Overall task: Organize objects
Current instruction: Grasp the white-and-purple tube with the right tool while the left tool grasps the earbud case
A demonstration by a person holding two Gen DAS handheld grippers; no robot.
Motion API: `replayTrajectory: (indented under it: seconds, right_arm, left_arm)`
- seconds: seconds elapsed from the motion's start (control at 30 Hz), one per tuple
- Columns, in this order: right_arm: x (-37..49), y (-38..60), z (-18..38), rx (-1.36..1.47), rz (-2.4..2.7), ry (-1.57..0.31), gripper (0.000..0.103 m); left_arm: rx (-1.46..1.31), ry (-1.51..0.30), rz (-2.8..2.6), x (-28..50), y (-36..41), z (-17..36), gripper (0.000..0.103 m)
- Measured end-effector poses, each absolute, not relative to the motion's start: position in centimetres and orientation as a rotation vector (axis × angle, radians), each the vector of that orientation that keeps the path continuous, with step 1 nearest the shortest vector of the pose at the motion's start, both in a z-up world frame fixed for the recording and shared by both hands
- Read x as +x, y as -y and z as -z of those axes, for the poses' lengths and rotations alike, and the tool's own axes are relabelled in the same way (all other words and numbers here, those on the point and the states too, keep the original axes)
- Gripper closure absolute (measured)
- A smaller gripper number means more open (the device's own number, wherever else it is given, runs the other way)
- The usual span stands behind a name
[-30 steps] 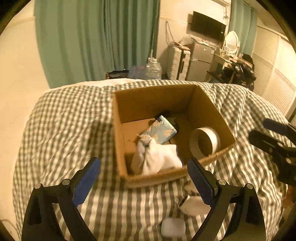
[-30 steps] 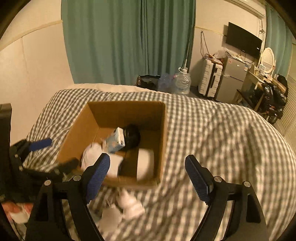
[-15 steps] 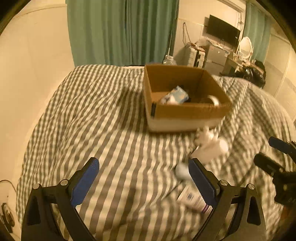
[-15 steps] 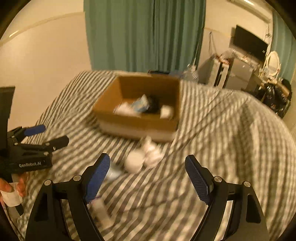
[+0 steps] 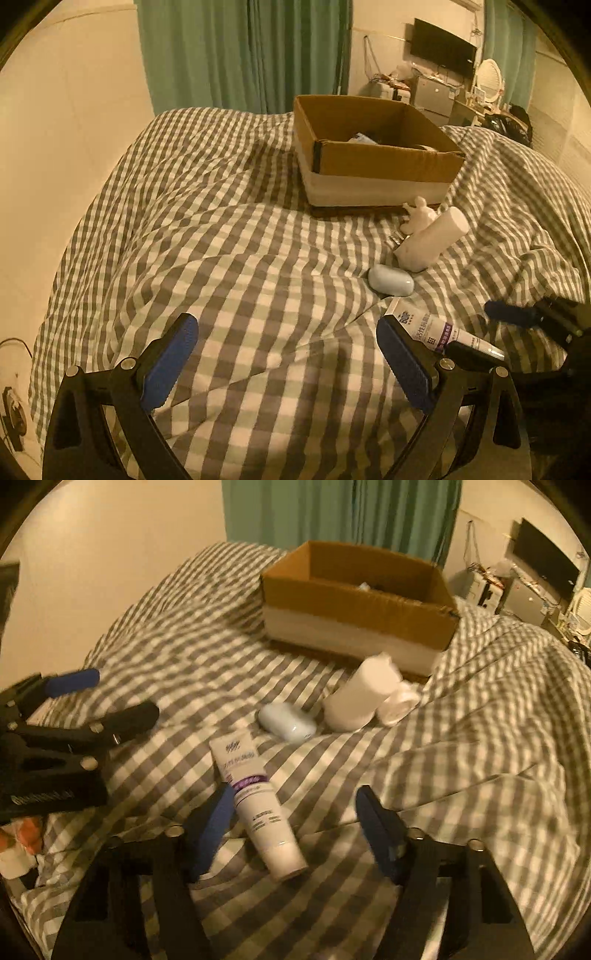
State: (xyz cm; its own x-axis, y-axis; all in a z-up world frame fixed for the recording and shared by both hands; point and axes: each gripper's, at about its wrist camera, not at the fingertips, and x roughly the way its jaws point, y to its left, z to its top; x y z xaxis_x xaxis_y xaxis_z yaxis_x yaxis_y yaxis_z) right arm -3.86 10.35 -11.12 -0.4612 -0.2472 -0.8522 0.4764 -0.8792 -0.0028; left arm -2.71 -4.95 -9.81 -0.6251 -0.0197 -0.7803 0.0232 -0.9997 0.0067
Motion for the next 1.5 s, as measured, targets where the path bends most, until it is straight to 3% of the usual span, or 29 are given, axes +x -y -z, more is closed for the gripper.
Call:
replayTrajectory:
  seconds: [0.1,0.23,0.33,0.53,0.73,0.9,1.33,1.5]
  right_arm:
    - [-4.2,-10.4,12.1,1.348,2.328,-0.312,0.052]
    - [-3.9,-9.9,12.2,1.347,2.35,-0.368,0.074]
    - [-3.4,-9.8,11.7,1.316,2.38,-0.393,0.081]
    - [-2.2,-10.6,8.6,1.183,2.511,-0.444,0.082]
    - [-4.3,-13.7,6.8,1.185,2.557,-0.329,0.082]
    - [-5.2,-15.3,5.6,1.153,2.649,-0.373,0.082]
    - [-8.5,-17.2,7.2,1.172,2.63,-0.291,0.082]
    - [-9.4,-17.5,8.5,1.19,2.605,-0.241,0.082]
  left_arm:
    - [1.354,-0.037,2.787,-2.8,5.5,10.1,0.003]
    - [1.359,-0.046,2.778,-2.8,5.7,10.3,0.003]
    - [1.348,-0.017,2.785,-2.7,5.4,10.1,0.003]
    - [1.357,0.014,2.798,-3.4,4.3,9.9,0.003]
    - [1.379,0.036,2.833,-5.1,2.3,9.3,0.003]
    - [1.404,0.076,2.845,-7.4,-0.3,9.9,0.003]
    - [1.609,0.062,2.802,-12.0,-2.8,14.3,0.003]
    - [1.663,0.143,2.766,-13.0,-3.9,16.5,0.003]
